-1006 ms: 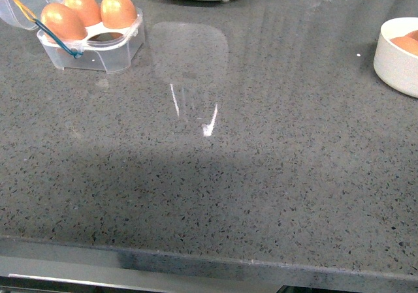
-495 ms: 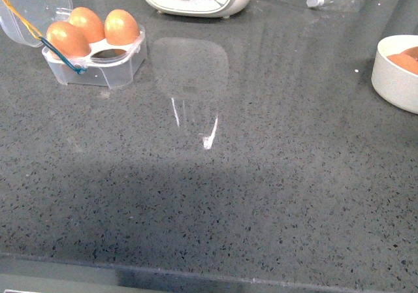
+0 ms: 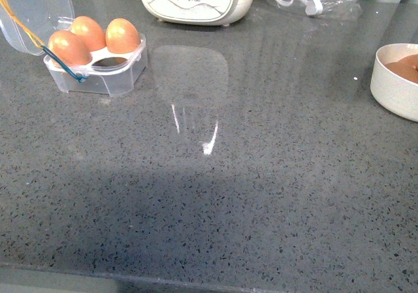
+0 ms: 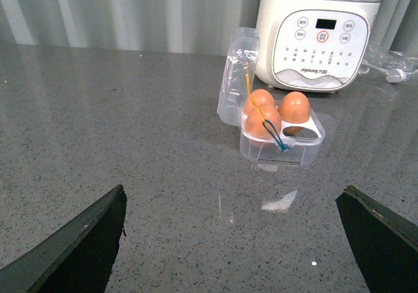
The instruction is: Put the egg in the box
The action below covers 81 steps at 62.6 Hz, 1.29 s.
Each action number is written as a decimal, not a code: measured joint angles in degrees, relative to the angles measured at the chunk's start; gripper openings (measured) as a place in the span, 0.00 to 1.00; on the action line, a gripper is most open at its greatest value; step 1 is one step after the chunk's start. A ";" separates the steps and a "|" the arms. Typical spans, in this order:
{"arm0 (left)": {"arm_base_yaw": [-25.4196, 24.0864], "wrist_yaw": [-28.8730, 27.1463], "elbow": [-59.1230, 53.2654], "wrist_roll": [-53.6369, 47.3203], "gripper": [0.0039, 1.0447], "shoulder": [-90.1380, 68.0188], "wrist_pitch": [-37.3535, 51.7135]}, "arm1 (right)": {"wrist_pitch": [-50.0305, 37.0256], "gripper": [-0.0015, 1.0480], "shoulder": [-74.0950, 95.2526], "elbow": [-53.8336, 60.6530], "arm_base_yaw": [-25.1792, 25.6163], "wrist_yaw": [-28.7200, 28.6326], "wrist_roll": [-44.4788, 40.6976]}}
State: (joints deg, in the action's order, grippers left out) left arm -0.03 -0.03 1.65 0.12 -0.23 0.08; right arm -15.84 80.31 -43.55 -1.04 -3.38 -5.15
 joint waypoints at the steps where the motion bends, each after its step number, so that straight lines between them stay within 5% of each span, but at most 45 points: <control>1: 0.00 0.00 0.00 0.00 0.94 0.00 0.00 | 0.02 0.93 0.13 0.02 0.02 0.00 -0.02; 56: 0.00 0.02 0.00 0.00 0.94 0.00 0.00 | -1.49 0.93 6.60 1.99 1.05 -4.22 1.01; 81: 0.00 0.02 0.00 0.00 0.94 0.00 0.00 | -1.95 0.44 5.99 3.26 1.16 -3.78 0.57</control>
State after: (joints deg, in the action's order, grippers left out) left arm -0.03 -0.01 1.65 0.12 -0.23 0.08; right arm -17.78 86.30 -40.29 0.12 -7.16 -4.58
